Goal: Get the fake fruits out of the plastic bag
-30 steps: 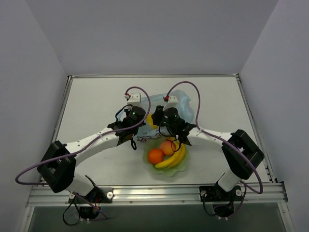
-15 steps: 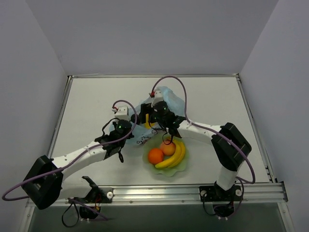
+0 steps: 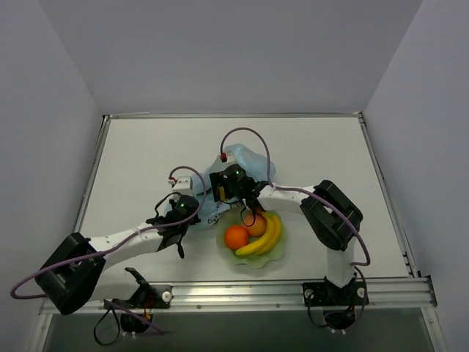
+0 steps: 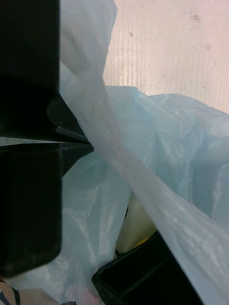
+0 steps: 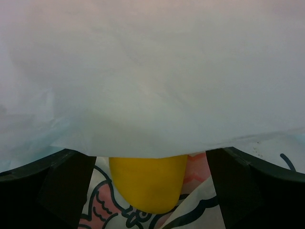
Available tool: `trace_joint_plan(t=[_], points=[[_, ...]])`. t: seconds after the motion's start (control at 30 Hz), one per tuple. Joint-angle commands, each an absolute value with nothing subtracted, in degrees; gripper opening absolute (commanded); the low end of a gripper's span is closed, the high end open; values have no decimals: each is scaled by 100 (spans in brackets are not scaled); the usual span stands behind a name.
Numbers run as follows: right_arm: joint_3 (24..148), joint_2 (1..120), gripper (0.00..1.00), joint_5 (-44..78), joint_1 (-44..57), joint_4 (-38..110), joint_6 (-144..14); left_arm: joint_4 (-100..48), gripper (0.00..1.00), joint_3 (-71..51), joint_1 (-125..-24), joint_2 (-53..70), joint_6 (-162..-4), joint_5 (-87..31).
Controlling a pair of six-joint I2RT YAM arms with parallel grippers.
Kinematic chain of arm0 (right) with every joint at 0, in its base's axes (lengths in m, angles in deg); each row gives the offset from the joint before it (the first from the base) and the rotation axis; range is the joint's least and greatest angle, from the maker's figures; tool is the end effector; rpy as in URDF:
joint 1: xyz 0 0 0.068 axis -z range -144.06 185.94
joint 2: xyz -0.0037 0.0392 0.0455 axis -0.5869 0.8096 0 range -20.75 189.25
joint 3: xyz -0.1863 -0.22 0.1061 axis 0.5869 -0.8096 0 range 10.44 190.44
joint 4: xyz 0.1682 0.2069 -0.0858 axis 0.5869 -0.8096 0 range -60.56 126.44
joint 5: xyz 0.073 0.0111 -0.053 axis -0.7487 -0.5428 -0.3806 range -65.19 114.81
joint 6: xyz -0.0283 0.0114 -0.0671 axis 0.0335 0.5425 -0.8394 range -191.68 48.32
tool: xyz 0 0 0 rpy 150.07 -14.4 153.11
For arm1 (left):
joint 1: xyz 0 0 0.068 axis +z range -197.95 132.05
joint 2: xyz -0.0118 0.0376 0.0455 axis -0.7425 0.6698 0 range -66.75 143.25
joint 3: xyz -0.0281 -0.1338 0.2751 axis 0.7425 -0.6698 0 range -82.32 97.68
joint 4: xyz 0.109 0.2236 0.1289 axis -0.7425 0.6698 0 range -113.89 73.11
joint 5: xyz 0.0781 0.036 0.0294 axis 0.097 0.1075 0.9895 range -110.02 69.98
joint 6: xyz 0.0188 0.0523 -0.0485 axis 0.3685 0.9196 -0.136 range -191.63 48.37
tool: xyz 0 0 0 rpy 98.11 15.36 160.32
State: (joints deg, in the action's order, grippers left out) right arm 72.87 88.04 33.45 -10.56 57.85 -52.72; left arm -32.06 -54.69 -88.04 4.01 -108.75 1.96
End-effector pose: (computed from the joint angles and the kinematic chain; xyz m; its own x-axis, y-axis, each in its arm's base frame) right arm 0.3267 0.3309 0.1898 -0.4771 -0.0362 -0.8781 -0.4952 0.8365 0.2346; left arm 0.2162 -0.1517 0.1838 -0.5683 -0.2531 -0.7829 0.0245 0.9459 -0.3236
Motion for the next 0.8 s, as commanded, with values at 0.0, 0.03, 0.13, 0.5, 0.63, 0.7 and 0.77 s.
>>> trace_joint_plan(t=[0.0,0.03,0.13,0.5,0.63,0.7,0.77], points=[[7556,8876,91,3500,-1117,5867,-5261,-3802,2,-5376,-8750,619,-10986,292],[7600,8980,91,3483,-1100,5902,-5269,-3891,2,-5358,-8758,742,-10969,318],[7688,9122,90,3649,-1003,6244,-5270,-4190,2,-5201,-8662,1006,-10942,512],[7170,8182,35,3133,-643,6527,-5200,-5114,2,-5016,-8319,1455,-10652,-24],[6871,7699,35,2157,-406,6456,-5041,-5315,2,-5050,-8328,1174,-10608,-112],[6653,7540,34,1632,-204,6622,-4788,-5482,2,-5112,-8354,1129,-10608,-130],[6432,7531,31,1217,111,7499,-4489,-5685,2,-5104,-8380,1234,-10626,-235]])
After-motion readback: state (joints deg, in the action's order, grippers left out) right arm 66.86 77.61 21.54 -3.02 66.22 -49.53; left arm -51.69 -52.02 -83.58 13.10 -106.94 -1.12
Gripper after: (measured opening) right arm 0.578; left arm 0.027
